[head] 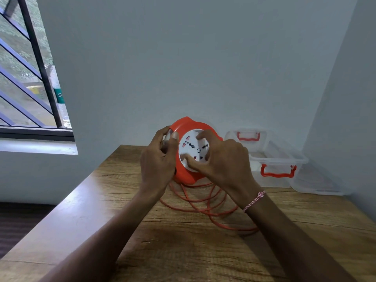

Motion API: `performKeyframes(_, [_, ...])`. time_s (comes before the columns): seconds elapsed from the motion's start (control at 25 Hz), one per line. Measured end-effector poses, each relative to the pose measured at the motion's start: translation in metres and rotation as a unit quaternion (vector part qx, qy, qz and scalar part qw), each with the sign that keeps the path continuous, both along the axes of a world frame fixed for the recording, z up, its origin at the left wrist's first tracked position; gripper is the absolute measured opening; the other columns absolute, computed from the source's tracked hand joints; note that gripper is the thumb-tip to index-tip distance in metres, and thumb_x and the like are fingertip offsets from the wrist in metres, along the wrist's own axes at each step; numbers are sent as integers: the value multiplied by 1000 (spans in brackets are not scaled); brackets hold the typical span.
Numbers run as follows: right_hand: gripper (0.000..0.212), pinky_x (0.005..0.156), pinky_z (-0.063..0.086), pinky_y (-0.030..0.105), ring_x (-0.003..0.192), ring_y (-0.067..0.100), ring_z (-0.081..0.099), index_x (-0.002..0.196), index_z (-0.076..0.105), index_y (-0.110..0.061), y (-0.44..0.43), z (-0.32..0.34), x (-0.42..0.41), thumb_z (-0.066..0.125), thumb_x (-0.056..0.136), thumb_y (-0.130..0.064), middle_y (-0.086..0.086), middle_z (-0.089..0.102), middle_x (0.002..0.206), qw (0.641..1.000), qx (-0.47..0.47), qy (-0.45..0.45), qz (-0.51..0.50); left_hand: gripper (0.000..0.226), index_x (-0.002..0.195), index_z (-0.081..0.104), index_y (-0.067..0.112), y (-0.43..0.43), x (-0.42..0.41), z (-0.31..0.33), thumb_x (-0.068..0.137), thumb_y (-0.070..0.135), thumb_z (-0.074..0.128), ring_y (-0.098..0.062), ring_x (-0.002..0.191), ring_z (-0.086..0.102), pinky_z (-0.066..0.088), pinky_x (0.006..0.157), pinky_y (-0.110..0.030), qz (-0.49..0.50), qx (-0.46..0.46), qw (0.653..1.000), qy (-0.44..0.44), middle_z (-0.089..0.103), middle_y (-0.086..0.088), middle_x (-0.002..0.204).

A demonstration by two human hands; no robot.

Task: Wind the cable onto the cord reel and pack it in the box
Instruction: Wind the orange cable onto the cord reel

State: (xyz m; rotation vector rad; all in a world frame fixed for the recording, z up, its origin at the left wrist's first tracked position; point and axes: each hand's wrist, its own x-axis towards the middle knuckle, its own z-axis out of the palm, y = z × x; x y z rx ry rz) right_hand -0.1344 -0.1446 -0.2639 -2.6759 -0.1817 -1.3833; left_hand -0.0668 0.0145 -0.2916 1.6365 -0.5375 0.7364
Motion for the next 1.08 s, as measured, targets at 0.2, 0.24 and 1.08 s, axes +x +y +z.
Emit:
performKeyframes(0.2, [56, 50, 49, 19, 64, 5, 66, 99, 57, -27, 5, -1, 7, 67, 78, -77, -9, 71, 82, 966, 253, 47, 34, 44, 138, 60, 32, -2, 1, -2, 105, 58, 46, 3, 82, 75, 66, 64, -29, 2, 13, 1000, 3, 68, 29, 87])
performKeyframes(0.24, [54, 52, 53, 22, 62, 4, 65, 102, 59, -27, 1, 0, 5, 66, 80, -75, -10, 71, 80, 975, 217, 34, 41, 36, 135, 59, 36, -1, 2, -1, 106, 55, 47, 3, 81, 75, 66, 62, -28, -3, 9, 1000, 6, 70, 29, 85])
performKeyframes(1.08, [63, 51, 57, 26, 64, 11, 69, 109, 61, -25, 1, -6, 8, 60, 77, -80, -4, 75, 79, 986, 160, 16, 31, 54, 143, 61, 23, -3, -2, 0, 104, 57, 45, -10, 83, 76, 68, 69, -43, 8, 23, 999, 21, 72, 11, 95])
